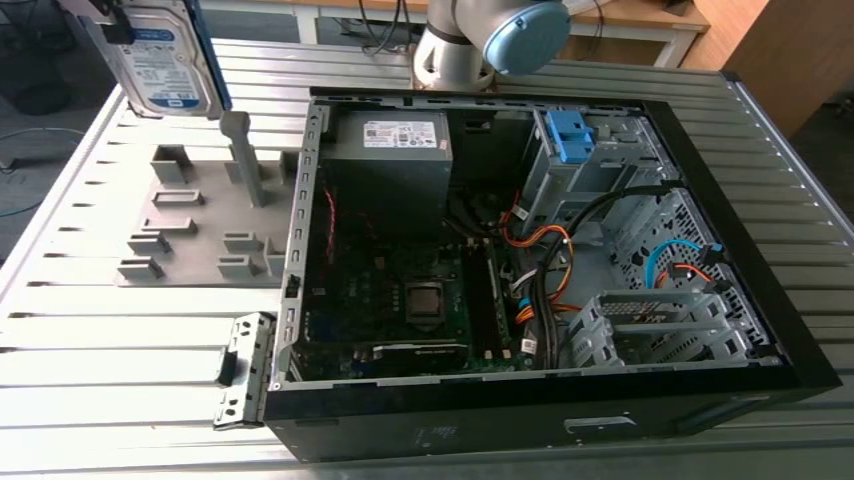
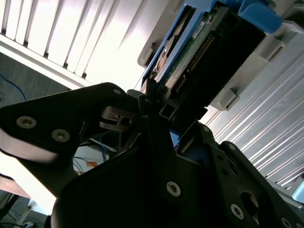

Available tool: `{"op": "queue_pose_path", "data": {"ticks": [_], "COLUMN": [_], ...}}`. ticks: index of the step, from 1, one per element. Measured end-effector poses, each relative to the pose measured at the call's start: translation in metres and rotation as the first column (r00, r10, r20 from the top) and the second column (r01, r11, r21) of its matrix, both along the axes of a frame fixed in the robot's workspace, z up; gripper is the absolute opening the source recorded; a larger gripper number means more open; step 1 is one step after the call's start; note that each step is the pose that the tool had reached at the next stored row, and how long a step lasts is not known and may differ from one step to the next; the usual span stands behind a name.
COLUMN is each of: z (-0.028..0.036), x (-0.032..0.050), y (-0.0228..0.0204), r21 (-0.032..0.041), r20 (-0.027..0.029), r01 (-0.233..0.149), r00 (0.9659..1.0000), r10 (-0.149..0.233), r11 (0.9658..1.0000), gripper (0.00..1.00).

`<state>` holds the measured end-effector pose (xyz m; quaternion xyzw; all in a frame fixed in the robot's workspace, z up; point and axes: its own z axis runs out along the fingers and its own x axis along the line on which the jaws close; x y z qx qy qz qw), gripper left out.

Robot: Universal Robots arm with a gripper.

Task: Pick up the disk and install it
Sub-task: 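Pick up the disk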

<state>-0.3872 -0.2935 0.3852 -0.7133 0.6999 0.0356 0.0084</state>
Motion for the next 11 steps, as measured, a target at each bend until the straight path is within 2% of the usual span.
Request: {"op": "queue_pose_path", "data": {"ticks": [11], "z": [0.0064], "x": [0.0], "y": [0.0], "r21": [0.0], "r20": [0.0], "r01": [0.0], "r00": [1.0], "r10": [0.0], "r11": [1.0], "gripper": [0.36]}}
